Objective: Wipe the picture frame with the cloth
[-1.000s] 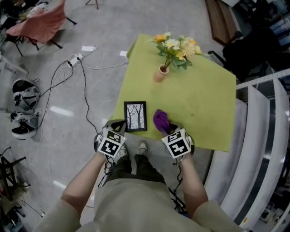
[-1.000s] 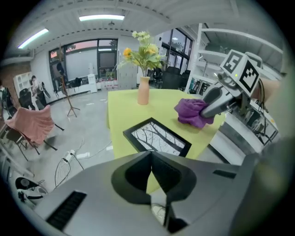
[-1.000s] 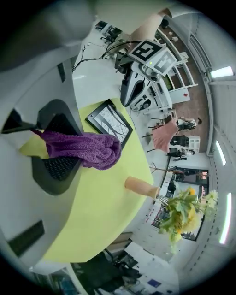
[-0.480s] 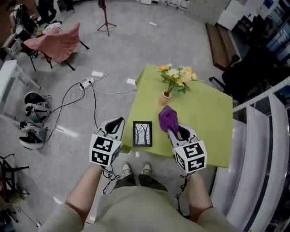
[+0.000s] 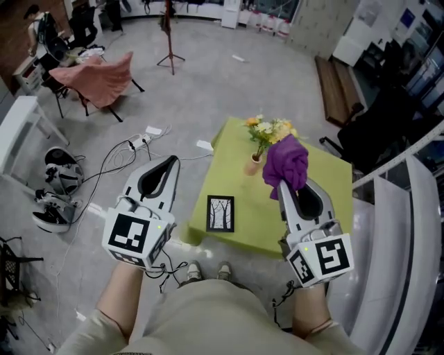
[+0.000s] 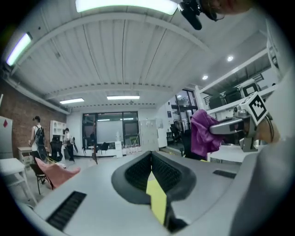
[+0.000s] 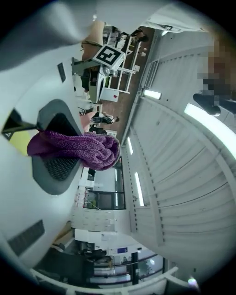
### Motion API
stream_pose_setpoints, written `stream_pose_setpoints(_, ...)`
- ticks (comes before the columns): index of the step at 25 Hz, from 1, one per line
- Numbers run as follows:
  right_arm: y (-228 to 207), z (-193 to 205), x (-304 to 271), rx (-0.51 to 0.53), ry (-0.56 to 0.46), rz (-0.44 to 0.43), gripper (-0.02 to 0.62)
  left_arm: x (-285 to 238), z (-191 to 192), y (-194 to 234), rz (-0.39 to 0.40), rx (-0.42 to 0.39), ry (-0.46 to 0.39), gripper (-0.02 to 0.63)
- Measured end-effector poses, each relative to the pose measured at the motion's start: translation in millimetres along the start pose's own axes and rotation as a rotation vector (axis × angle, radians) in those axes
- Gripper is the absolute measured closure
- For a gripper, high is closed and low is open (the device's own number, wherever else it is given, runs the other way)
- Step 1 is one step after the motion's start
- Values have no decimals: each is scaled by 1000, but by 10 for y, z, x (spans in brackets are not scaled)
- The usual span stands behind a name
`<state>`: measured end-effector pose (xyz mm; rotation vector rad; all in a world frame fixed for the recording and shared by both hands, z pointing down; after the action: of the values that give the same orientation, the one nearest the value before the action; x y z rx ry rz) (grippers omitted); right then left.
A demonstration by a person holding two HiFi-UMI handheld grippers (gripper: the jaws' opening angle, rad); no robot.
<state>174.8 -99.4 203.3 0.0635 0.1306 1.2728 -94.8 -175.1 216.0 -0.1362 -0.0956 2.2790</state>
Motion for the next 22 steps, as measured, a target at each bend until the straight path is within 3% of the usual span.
stream_pose_setpoints(3,76,-183,126,52,-66,29,508,185,-235,-34,-20,-11,-38,598)
stream_pose_setpoints(7,171,-285,218,19,-110,-10,508,325,-371,-146,14,-48,-91,598)
stream_pose_setpoints(13,225,-212,314,13,-80,-45,506,371,-260,-257,20,-29,-70,598)
stream_pose_setpoints(17,231,-92,384,-6,-42,-66,506,380,-96,-278,-1,-13,-10,598)
stream_pose_setpoints(22,214,88,401,22,3,-51,506,376,105,-368,40,30,0,598)
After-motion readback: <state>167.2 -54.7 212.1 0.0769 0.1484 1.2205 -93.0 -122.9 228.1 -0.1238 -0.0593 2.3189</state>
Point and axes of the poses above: the fingertips, and each gripper's own axes: x backward along the fingers, y to its left, z out of its underside, the point moved 8 cm from there along x, backward along the fingers, and after that the axes turned 3 degrees about z, right-handed, at the moved point
